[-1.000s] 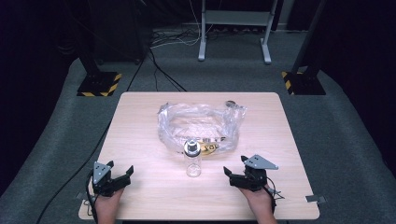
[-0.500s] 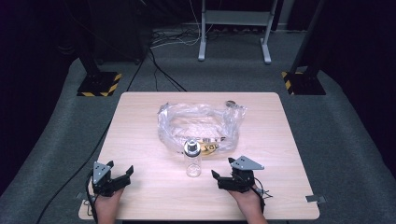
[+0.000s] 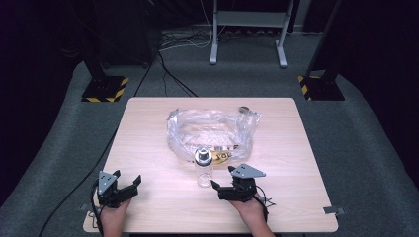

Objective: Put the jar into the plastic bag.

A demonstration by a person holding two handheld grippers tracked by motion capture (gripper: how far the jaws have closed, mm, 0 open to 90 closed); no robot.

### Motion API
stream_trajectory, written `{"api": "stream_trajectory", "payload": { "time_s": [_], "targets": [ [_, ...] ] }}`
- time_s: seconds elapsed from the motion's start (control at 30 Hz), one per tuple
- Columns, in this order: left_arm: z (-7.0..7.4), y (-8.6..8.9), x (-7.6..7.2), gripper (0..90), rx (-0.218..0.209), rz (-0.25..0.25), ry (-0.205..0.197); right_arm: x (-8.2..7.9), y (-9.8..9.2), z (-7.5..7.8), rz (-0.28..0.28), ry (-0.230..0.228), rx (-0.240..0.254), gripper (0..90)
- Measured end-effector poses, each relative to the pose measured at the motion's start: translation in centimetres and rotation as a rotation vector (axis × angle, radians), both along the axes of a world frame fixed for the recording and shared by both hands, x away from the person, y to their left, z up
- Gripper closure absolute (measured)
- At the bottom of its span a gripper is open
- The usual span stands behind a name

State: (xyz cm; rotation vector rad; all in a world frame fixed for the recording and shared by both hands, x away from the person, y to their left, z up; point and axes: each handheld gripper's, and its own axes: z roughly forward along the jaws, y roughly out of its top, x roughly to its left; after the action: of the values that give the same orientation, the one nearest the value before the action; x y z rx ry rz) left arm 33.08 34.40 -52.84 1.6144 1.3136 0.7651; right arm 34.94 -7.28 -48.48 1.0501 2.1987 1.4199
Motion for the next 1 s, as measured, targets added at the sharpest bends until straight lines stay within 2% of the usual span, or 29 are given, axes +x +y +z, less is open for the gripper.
{"api": "stream_trajectory", "payload": {
  "time_s": [0.23,0.57,1.0],
  "targets": [
    [0.0,0.0,0.0,13.0,-0.003,0.0,0.001,0.5,1.2,0.3,0.019,-0.008,-0.003,16.2],
    [0.0,0.1,0.0,13.0,-0.01,0.001,0.004,1.5,2.3,0.7,0.038,0.005,0.027,16.2],
    [0.0,0.2,0.1,13.0,-0.015,-0.001,0.006,2.6,3.8,1.6,0.059,-0.005,0.027,16.9]
  ]
}}
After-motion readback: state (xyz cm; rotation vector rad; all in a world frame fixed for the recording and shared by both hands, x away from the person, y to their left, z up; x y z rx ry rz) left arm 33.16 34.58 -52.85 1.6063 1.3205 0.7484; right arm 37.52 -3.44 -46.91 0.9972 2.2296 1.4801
